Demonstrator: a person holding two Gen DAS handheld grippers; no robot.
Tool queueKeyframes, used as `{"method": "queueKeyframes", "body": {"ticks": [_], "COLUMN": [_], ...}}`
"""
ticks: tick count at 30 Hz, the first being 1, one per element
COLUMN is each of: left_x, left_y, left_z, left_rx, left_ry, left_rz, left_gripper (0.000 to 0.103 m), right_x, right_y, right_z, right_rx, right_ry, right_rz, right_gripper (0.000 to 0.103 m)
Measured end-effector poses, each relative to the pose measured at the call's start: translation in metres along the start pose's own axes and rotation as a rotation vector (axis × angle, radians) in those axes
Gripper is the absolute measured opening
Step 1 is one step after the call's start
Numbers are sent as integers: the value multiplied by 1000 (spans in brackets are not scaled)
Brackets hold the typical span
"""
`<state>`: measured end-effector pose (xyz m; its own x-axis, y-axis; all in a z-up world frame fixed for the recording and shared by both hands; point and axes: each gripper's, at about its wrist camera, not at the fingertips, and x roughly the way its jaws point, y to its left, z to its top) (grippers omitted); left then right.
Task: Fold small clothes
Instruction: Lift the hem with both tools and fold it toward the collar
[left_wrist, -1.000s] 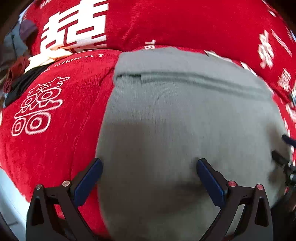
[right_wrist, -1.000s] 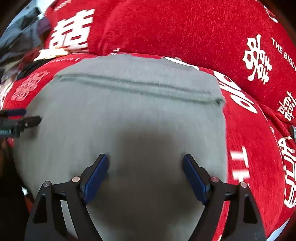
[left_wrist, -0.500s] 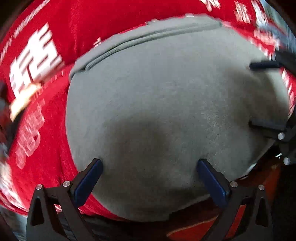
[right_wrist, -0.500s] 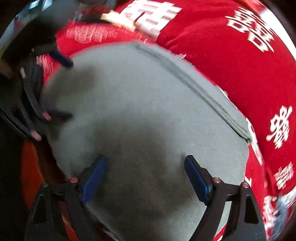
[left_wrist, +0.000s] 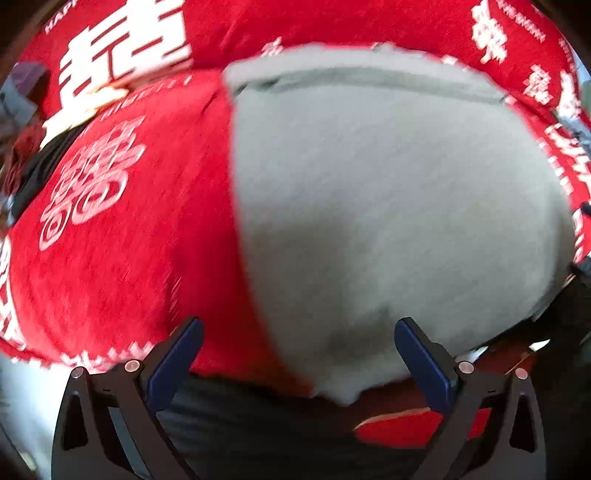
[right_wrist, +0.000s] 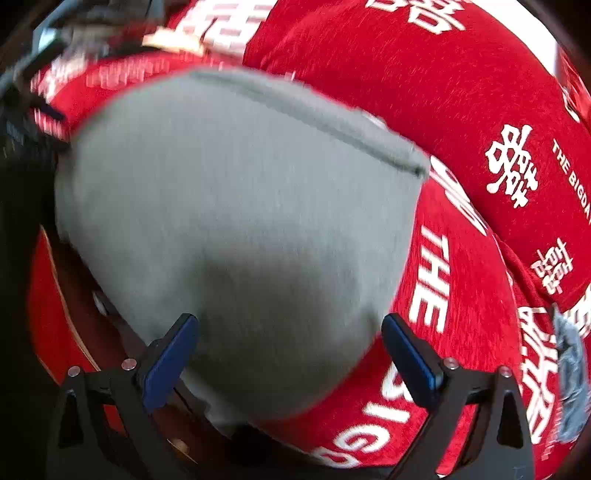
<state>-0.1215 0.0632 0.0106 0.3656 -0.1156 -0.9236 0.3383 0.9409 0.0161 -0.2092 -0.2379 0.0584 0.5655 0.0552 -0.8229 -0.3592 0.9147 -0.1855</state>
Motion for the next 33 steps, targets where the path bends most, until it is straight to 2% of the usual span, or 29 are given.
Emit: {"method": "queueKeyframes", "body": {"ticks": [3,4,5,7,8,11,13,16,18,20,21,23,24,25,26,27,28,29,30,31,32,33], "left_x": [10,18,33,32,31,28,31,47,57,64,65,67,67,66,64,62,60,57,54,48,43,35], "left_y": [-27,-32,-37,-32,-27,-3,17,36,34,26,21,18,18,18,19,17,15,15,14,10,8,4], "left_z": [19,27,29,29,26,4,-11,-27,-24,-17,-15,-10,-10,-10,-10,-11,-13,-13,-13,-17,-17,-19], "left_rx": [6,11,13,-19,-39,-129,-238,-416,-427,-411,-405,-384,-376,-368,-371,-370,-365,-355,-338,-325,-300,-289], "left_ry": [-27,-15,31,25,48,118,174,263,282,285,288,283,275,267,261,257,252,248,243,240,231,222], "left_rz": [-17,-5,28,4,2,49,6,-121,-138,-150,-161,-173,-183,-211,-233,-236,-241,-243,-247,-251,-264,-270], "left_gripper": [103,103,103,103,103,103,103,103,103,103,103,103,97,89,86,81,74,69,53,31,20,17], "right_x": [14,23,33,51,48,38,28,25,32,39,38,36,36,36,36,38,41,41,41,40,37,30], "right_y": [17,21,26,33,29,11,1,-20,-29,-29,-27,-21,-19,-16,-17,-17,-18,-19,-20,-22,-27,-30], "right_z": [26,30,33,26,21,-1,-11,-27,-34,-38,-37,-33,-33,-33,-37,-39,-41,-42,-42,-41,-41,-40], "right_rx": [4,-4,-15,-22,12,91,162,343,436,455,443,409,398,383,376,381,399,409,415,427,445,469], "right_ry": [-30,-26,1,87,74,136,155,211,246,272,274,278,286,303,316,335,349,345,342,334,317,283], "right_rz": [13,15,13,-11,9,-16,-8,82,132,130,117,112,116,109,111,133,162,170,175,184,207,246], "right_gripper": [99,99,99,100,100,100,100,100,100,99,98,78,70,55,34,22,15,15,14,13,11,11]}}
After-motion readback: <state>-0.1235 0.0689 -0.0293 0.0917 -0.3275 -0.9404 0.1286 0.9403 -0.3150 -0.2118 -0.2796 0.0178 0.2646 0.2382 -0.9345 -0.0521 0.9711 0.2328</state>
